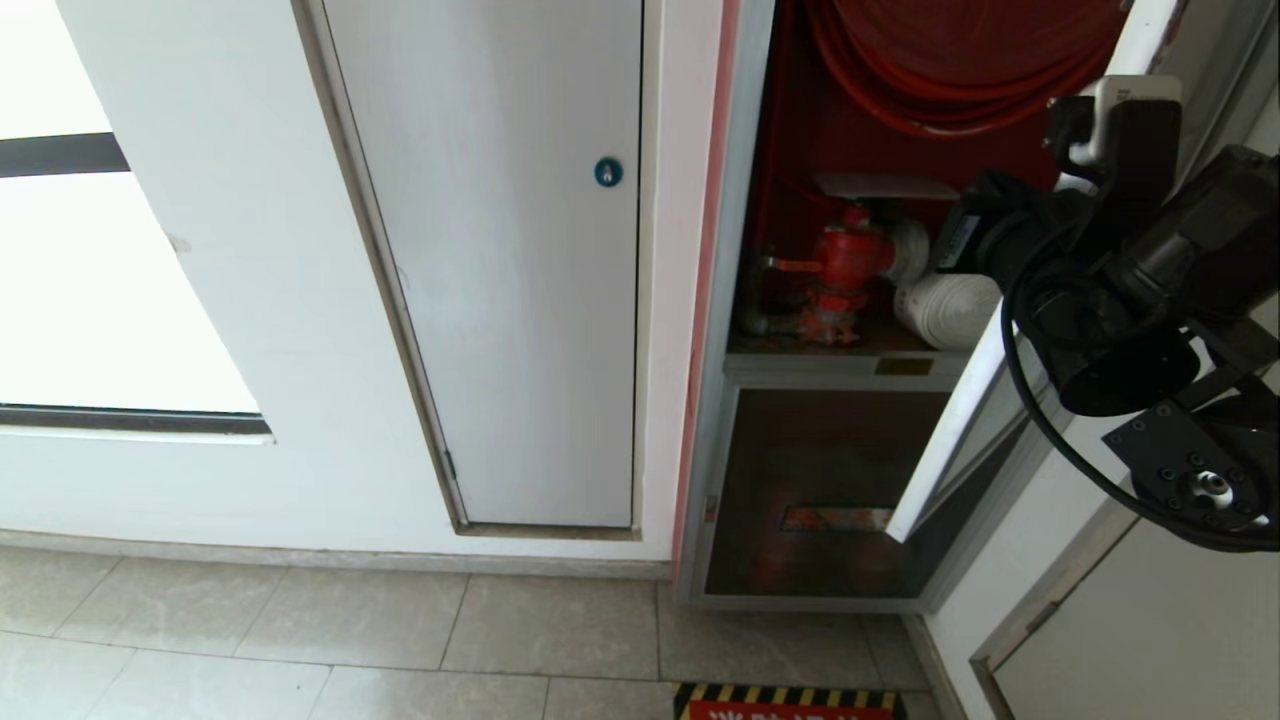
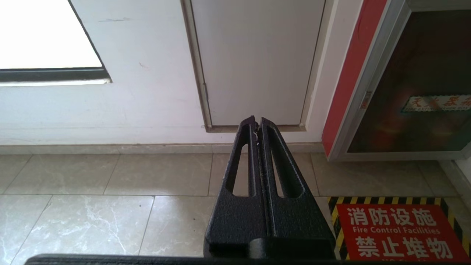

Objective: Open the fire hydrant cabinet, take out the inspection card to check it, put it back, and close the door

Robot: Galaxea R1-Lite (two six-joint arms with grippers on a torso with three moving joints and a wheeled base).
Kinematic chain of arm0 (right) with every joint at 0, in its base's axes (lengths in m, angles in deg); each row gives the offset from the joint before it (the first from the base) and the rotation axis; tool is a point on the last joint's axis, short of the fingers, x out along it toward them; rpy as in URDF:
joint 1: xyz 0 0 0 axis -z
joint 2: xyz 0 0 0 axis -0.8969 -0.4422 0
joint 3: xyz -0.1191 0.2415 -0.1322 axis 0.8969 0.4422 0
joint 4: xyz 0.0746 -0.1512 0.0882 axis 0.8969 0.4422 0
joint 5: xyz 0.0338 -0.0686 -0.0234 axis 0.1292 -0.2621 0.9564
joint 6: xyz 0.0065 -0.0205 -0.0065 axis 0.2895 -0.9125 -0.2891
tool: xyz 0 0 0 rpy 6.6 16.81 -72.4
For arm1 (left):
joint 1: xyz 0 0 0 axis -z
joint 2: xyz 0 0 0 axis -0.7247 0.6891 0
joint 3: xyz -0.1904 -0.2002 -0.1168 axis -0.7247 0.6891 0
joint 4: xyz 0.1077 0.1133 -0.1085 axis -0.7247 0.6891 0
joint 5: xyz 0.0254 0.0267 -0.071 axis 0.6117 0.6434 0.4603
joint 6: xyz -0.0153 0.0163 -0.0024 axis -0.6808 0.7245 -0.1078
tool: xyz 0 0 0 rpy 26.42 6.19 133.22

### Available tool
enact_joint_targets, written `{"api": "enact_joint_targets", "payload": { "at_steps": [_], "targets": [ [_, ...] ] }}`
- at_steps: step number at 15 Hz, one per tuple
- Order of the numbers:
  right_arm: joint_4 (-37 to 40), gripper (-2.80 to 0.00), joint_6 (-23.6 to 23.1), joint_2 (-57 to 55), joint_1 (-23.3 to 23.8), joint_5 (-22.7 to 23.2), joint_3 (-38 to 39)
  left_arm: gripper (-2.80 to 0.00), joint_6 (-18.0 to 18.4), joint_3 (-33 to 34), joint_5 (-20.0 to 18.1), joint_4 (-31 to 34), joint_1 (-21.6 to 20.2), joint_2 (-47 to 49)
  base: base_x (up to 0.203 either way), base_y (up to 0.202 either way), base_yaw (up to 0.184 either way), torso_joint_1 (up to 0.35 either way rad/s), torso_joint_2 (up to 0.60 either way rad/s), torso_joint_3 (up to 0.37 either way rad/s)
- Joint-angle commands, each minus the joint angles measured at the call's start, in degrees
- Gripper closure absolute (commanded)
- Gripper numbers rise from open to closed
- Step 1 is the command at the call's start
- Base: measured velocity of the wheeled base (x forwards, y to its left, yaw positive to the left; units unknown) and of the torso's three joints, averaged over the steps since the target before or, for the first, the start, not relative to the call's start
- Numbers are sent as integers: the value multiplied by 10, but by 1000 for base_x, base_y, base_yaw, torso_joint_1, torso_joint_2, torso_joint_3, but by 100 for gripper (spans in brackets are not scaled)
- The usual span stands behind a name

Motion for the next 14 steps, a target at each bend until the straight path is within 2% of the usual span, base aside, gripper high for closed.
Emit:
{"api": "enact_joint_targets", "payload": {
  "at_steps": [1,14],
  "targets": [
    [-4,0,-1,26,7,-1,19,0,0,0,0,0,0,0,0,0,0,0,0,0],
    [-4,0,0,136,21,-1,130,0,0,0,0,0,0,0,0,0,0,0,0,0]
  ]
}}
